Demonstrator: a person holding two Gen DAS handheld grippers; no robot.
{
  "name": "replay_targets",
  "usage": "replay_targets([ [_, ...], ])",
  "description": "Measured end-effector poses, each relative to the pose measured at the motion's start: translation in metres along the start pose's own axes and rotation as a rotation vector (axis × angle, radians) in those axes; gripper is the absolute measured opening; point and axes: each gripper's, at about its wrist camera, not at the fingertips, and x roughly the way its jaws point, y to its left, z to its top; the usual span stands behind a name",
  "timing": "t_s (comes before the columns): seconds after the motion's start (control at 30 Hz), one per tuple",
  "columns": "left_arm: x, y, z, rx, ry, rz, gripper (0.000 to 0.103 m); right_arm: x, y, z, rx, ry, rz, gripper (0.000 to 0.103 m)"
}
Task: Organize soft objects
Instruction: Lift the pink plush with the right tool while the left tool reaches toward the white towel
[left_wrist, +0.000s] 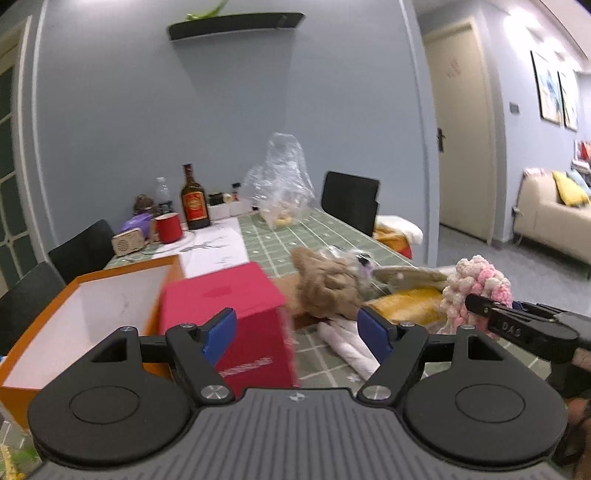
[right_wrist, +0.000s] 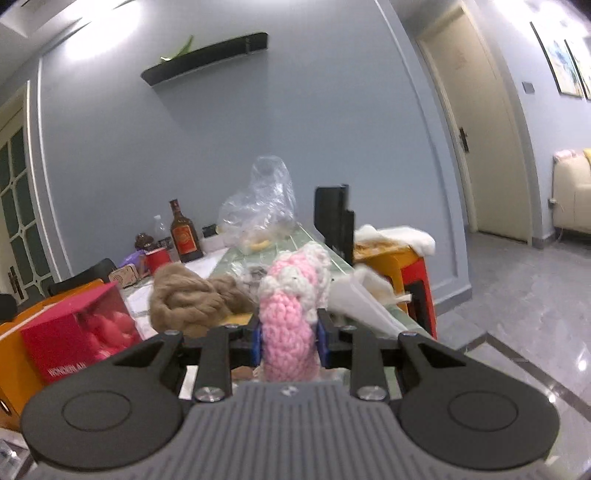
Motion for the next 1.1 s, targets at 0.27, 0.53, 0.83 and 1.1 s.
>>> replay_targets([
  [0.27, 0.025, -0.042, 0.004, 0.047, 0.078, -0.045, 0.088, -0.025, -0.031, 0.004, 0.061, -0.004, 0.025, 0.026],
  [0.53, 0.042, -0.088, 0.001, 0.126, 0.051, -0.042, 0.088, -0.048, -0.047, 0.006, 0.039, -0.042, 0.037, 0.026],
  [0.83, 0.067, -0.148, -0.009, 0.312, -0.044, -0.053, 0.087, -0.069, -0.078, 0.001, 0.049, -0.071, -0.029, 0.026],
  [1.1, 0.089, -0.191, -0.019, 0.425, -0.128, -0.138, 0.087, -0.086, -0.109, -0.004, 0.1, -0.105, -0.056, 0.026],
])
